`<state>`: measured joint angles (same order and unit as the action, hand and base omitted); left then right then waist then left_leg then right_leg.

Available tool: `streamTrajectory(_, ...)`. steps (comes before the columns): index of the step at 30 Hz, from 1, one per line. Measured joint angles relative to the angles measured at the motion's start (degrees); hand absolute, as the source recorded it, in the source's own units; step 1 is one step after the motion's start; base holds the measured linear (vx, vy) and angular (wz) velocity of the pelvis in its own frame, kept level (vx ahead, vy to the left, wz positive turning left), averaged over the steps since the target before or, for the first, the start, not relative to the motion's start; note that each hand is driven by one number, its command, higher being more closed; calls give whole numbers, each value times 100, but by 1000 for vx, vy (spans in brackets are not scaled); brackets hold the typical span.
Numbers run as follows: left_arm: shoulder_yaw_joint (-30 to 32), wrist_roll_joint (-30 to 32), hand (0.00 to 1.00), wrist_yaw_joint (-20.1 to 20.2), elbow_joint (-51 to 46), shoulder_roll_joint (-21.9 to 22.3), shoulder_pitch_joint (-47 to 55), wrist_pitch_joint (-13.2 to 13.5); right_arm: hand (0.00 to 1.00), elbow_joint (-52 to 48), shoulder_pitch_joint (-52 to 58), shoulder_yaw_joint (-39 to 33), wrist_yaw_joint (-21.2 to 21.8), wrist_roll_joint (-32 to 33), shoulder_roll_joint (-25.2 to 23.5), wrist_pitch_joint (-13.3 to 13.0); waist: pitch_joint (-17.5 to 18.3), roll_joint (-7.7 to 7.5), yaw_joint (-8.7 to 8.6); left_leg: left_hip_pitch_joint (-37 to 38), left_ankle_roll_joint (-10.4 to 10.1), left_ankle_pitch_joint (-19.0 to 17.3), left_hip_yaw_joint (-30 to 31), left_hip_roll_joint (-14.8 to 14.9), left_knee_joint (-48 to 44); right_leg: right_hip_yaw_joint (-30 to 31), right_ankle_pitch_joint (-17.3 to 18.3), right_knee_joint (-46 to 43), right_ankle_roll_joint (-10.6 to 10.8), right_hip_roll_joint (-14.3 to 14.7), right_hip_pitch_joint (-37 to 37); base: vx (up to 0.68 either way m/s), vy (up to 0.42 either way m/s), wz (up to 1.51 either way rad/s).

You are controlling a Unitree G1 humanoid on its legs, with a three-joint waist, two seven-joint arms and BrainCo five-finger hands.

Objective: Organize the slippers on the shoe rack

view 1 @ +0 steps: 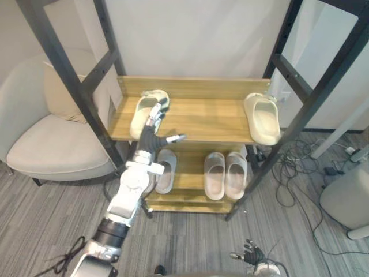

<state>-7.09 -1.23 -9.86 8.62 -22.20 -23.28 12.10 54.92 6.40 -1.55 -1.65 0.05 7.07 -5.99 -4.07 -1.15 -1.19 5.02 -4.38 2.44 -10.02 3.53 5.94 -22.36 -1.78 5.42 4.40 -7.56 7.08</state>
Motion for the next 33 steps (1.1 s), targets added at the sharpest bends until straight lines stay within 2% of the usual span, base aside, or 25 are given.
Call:
streamTrajectory(7, 326, 127, 0, -31, 685, -668, -562, -129, 0, -8, 29, -53, 86, -6, 30, 2, -27, -35, -39, -134, 8, -53, -197, 0, -4, 226, -65, -35, 24, 4, -265, 15, 8, -15)
streamTrajectory(15, 544, 229, 0, -140, 1599, -1304, -1349, -289, 0, -30, -5, -56, 153, -5, 46, 2, -138, -104, -24, -320, 11, -57, -452, 15, -7, 541, -185, -38, -52, 25, -614, -9, 2, -22)
streamTrajectory(28, 570, 330, 0, -238, 2344, -1785, -2156, -407, 0, -47, -108, -61, 161, 7, 42, 1, -395, -94, -14, -671, 35, -64, -650, 8, -7, 831, -275, -65, -58, 34, -1133, -42, 0, -11)
streamTrajectory(33, 568, 477, 0, -226, 2497, -1805, -2306, -524, 0, -44, -195, -64, 165, 20, 42, -3, -462, -99, -18, -706, 36, -65, -631, -1, -9, 825, -286, -82, -60, 32, -1171, 0, 0, 0)
